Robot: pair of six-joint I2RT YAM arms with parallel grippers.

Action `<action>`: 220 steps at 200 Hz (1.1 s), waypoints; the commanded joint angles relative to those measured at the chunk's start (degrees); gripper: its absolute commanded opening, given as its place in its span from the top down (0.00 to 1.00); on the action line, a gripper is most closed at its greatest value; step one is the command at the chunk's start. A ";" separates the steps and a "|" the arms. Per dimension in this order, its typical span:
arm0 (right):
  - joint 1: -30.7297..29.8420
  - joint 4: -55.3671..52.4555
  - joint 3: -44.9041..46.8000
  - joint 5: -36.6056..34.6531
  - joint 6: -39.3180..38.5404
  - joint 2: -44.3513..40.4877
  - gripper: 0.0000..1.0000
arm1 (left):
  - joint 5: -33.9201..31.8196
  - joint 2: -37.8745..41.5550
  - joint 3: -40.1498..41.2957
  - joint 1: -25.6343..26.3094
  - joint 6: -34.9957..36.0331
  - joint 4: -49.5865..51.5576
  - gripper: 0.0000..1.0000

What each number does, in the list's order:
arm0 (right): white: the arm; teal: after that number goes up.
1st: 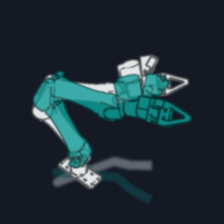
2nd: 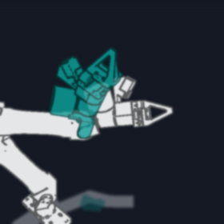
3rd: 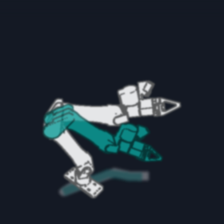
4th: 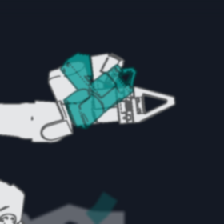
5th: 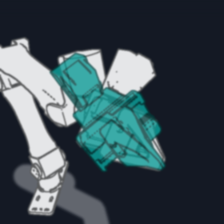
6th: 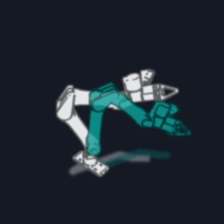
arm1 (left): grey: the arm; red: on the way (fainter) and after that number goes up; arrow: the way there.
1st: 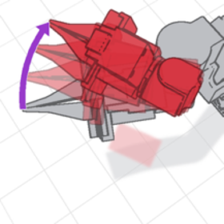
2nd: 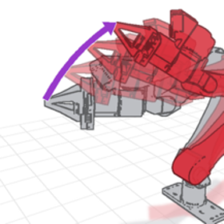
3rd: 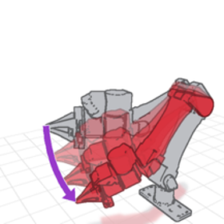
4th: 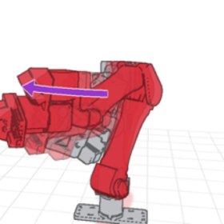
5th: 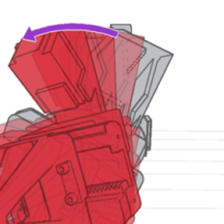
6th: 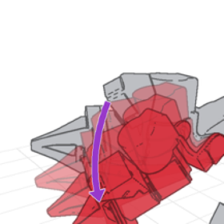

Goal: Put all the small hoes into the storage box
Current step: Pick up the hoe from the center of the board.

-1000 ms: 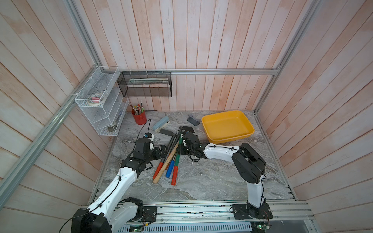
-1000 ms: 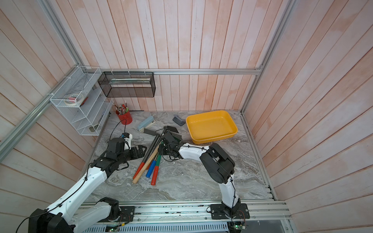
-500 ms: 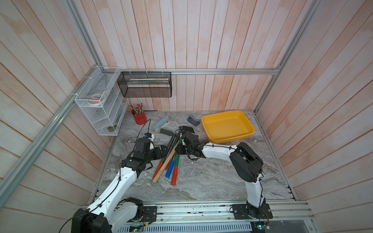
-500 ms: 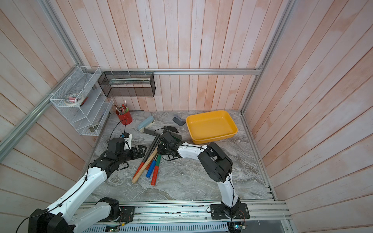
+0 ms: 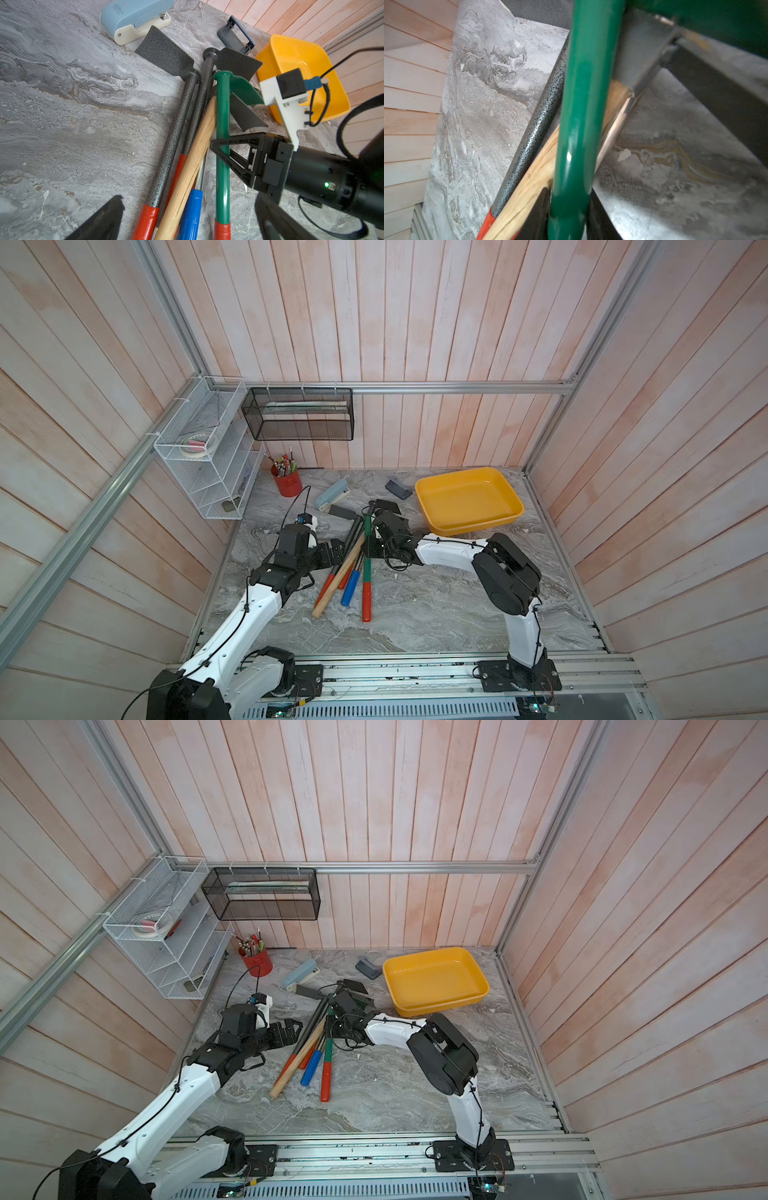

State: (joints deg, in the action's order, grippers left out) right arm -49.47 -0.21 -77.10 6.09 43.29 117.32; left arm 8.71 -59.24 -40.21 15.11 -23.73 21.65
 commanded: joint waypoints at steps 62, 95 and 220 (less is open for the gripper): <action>-0.17 0.03 1.94 -0.84 -0.49 -0.71 0.84 | -0.05 -0.33 -0.31 0.08 0.65 -0.99 0.00; 0.02 0.44 3.15 -1.13 -0.35 -2.90 0.90 | -0.14 -0.37 -0.31 0.09 0.65 -1.06 0.00; 0.51 4.25 7.77 -3.18 -0.54 -10.76 1.00 | -1.15 -0.59 -0.05 -0.16 -0.23 -1.43 0.00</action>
State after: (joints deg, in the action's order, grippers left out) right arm -49.30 0.43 -69.56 4.82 43.44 110.59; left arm 8.27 -59.66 -40.21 15.11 -23.79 21.43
